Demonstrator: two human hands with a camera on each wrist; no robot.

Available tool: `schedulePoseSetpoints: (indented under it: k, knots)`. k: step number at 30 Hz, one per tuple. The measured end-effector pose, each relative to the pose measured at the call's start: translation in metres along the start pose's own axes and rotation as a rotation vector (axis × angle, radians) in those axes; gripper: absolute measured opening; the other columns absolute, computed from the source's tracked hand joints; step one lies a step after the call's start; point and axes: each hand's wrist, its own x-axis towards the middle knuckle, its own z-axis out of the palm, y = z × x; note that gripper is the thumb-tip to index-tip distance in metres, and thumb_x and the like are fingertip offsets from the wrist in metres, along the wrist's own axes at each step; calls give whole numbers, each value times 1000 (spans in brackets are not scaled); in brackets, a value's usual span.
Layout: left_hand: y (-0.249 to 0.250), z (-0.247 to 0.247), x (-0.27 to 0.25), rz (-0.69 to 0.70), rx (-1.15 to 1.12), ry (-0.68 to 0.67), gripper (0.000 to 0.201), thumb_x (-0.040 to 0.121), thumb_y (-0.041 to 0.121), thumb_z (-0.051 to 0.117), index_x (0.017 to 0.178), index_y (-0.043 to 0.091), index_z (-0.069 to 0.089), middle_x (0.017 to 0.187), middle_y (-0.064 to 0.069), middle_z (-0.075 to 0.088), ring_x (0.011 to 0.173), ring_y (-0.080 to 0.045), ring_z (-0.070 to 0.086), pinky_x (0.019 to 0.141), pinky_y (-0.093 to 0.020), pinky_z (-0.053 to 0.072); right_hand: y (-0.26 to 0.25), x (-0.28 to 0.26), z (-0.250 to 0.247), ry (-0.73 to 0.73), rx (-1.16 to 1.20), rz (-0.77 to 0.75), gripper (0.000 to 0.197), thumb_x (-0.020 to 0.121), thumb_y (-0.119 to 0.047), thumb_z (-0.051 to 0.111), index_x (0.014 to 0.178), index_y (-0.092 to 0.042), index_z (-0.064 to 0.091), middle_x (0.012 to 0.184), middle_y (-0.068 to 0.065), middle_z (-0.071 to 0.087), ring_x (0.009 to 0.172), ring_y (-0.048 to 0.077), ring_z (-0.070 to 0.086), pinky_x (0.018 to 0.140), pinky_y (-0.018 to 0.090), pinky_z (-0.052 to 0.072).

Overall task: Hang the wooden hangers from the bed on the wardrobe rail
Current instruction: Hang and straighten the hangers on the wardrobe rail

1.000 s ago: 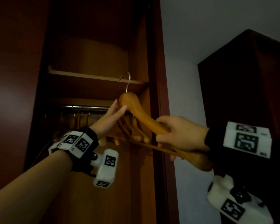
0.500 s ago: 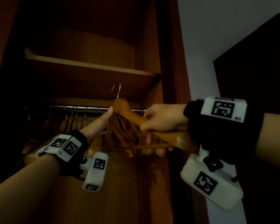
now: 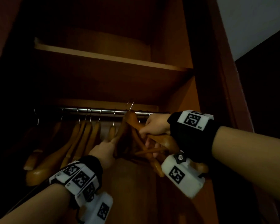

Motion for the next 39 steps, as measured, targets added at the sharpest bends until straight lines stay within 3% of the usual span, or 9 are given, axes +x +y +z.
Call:
schedulePoseSetpoints:
  k: [5, 15, 18, 21, 23, 25, 31, 34, 39]
  knots:
    - [-9, -1, -1, -18, -66, 45, 35, 92, 7, 45, 125, 18, 49, 118, -5, 59, 107, -21, 59, 93, -33, 50, -11, 31, 10, -27, -25, 18, 11, 91, -11, 53, 94, -1, 50, 73, 12, 66, 39, 22, 64, 58, 37, 56]
    - [-20, -6, 7, -59, -34, 86, 31, 91, 5, 46, 119, 15, 55, 115, -7, 59, 102, -23, 60, 86, -32, 53, -33, 54, 17, -17, -114, 45, 13, 92, -12, 53, 85, -2, 50, 75, 11, 65, 34, 17, 61, 43, 26, 54]
    - [-18, -11, 5, -73, -10, 83, 28, 91, 7, 48, 117, 13, 54, 115, -7, 58, 103, -23, 59, 88, -34, 53, -35, 58, 30, 10, -118, 41, 13, 90, -12, 55, 86, 0, 53, 66, 10, 68, 52, 19, 64, 50, 24, 53]
    - [-19, -15, 2, -86, 2, 63, 27, 91, 8, 50, 117, 13, 54, 116, -7, 57, 105, -23, 58, 90, -33, 52, -29, 62, 47, 83, -120, -79, 23, 88, -10, 58, 67, -11, 46, 112, 19, 66, 77, 23, 56, 66, 26, 50]
    - [-21, -17, -1, -99, 12, 51, 28, 91, 8, 51, 118, 14, 53, 116, -7, 57, 104, -21, 58, 90, -32, 52, -25, 61, 54, 101, -121, -88, 10, 88, -15, 59, 79, -10, 56, 122, 18, 60, 86, 23, 53, 66, 26, 47]
    - [-23, -17, -3, -104, 18, 42, 30, 91, 8, 51, 120, 14, 53, 117, -6, 56, 105, -21, 57, 90, -30, 51, -23, 61, 57, 115, -196, -42, 23, 90, -23, 57, 106, -7, 60, 110, 7, 59, 91, 20, 57, 64, 24, 43]
    - [-21, -19, -12, -94, 75, 62, 26, 91, 9, 50, 116, 14, 55, 116, -7, 58, 105, -23, 58, 82, -27, 49, -11, 60, 76, 176, -131, -30, 35, 95, -32, 51, 67, -13, 42, 68, 1, 45, 61, 14, 47, 55, 23, 41]
    - [-20, -22, -13, -96, 79, 70, 28, 92, 11, 50, 119, 17, 56, 116, -5, 59, 106, -22, 58, 79, -24, 47, 1, 49, 81, 179, -54, -47, 36, 98, -36, 42, 78, -8, 52, 72, 3, 52, 61, 13, 49, 52, 22, 40]
    - [-21, -28, -16, -66, 69, 55, 26, 92, 14, 52, 116, 20, 57, 108, -2, 62, 98, -19, 61, 78, -26, 50, 31, 18, 69, 304, 20, -159, 42, 99, -37, 39, 108, -6, 65, 88, 7, 62, 81, 20, 60, 75, 32, 52]
